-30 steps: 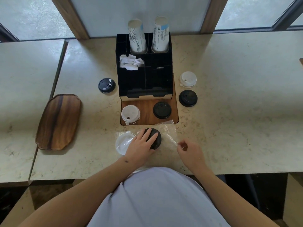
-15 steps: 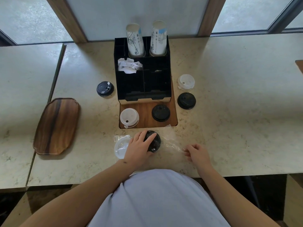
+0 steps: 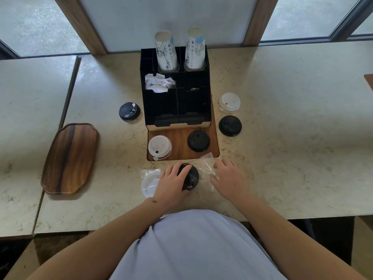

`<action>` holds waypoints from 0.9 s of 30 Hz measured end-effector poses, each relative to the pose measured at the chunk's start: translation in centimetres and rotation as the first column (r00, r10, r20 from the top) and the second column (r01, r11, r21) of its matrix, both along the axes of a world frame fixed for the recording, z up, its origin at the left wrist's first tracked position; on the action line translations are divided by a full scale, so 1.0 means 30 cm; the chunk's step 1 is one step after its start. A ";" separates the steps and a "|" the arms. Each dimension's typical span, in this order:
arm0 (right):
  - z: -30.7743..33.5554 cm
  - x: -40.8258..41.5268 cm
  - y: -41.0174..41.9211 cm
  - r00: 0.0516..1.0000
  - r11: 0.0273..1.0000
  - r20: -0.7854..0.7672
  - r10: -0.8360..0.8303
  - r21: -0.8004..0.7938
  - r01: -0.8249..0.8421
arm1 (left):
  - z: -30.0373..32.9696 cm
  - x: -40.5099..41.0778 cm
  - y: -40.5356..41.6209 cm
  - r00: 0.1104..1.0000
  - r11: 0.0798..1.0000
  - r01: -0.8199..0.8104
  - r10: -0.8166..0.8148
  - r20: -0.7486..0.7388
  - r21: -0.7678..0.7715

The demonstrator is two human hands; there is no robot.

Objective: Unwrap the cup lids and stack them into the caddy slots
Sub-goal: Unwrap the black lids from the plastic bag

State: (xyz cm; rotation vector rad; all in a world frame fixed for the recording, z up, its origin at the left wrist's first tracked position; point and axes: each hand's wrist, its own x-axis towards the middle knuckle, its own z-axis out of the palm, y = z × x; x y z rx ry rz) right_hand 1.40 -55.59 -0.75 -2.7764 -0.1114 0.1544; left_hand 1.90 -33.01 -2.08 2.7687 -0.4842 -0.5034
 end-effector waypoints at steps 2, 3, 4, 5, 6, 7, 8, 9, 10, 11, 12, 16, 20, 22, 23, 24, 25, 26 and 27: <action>0.004 0.018 0.011 0.999 0.999 0.002 0.035 -0.027 -0.035 | 0.001 0.001 -0.002 1.000 1.000 0.003 -0.003 0.011 0.001; 0.008 0.025 0.016 0.999 0.998 0.010 0.043 -0.038 -0.042 | 0.001 0.001 -0.002 1.000 1.000 0.003 -0.003 0.013 -0.002; 0.011 0.032 0.022 0.999 0.998 0.018 0.046 -0.049 -0.045 | 0.002 0.001 -0.002 1.000 1.000 0.002 -0.002 0.015 -0.006; 0.014 0.039 0.027 0.999 0.997 0.024 0.047 -0.059 -0.045 | 0.002 0.002 -0.001 1.000 1.000 0.001 -0.001 0.017 -0.008; 0.017 0.047 0.031 0.999 0.997 0.027 0.046 -0.065 -0.044 | 0.002 0.002 0.000 1.000 1.000 0.003 -0.002 0.019 -0.007; 0.019 0.054 0.032 0.999 0.997 0.023 0.038 -0.061 -0.036 | 0.002 0.002 0.001 1.000 1.000 0.004 -0.004 0.019 -0.005; 0.022 0.060 0.032 1.000 0.999 0.016 0.023 -0.046 -0.023 | 0.000 0.003 0.002 1.000 1.000 0.004 -0.004 0.016 -0.004; 0.026 0.066 0.031 1.000 1.000 0.007 0.006 -0.022 -0.006 | -0.001 0.002 0.003 1.000 1.000 0.000 0.000 0.014 -0.005; 0.029 0.071 0.028 1.000 1.000 -0.007 -0.012 0.004 0.012 | -0.001 0.002 0.003 1.000 1.000 -0.005 0.005 0.011 -0.009; 0.032 0.076 0.024 0.999 0.999 -0.025 -0.034 0.035 0.035 | -0.001 0.002 0.003 1.000 1.000 -0.010 0.010 0.008 -0.013; 0.034 0.080 0.018 0.997 0.995 -0.049 -0.067 0.074 0.070 | -0.001 0.001 0.004 1.000 1.000 -0.013 0.013 0.007 -0.015; 0.035 0.084 -0.032 0.963 0.940 -0.148 -0.225 0.227 0.255 | 0.001 0.003 0.002 1.000 1.000 -0.014 0.014 0.010 -0.010; 0.010 0.086 -0.104 0.864 0.785 -0.324 -0.384 0.378 0.491 | 0.002 0.003 0.001 1.000 1.000 -0.015 0.015 0.004 -0.008; -0.007 0.084 -0.133 0.818 0.731 -0.389 -0.425 0.385 0.563 | 0.002 0.002 0.001 1.000 1.000 -0.012 0.012 0.001 -0.005; -0.013 0.080 -0.142 0.811 0.735 -0.404 -0.424 0.369 0.568 | 0.003 0.003 0.000 1.000 1.000 -0.011 0.011 -0.003 -0.004; -0.021 0.075 -0.148 0.811 0.752 -0.412 -0.415 0.345 0.561 | 0.005 0.004 0.000 1.000 1.000 -0.010 0.010 -0.005 -0.002; -0.025 0.068 -0.151 0.815 0.778 -0.414 -0.406 0.312 0.546 | 0.006 0.005 -0.001 1.000 1.000 -0.008 0.008 -0.005 0.000; -0.027 0.061 -0.153 0.822 0.807 -0.407 -0.398 0.272 0.525 | 0.007 0.005 -0.001 1.000 1.000 -0.005 0.005 -0.004 0.002; -0.023 0.055 -0.152 0.833 0.833 -0.385 -0.397 0.230 0.503 | 0.008 0.005 -0.001 1.000 1.000 -0.004 0.004 -0.006 0.002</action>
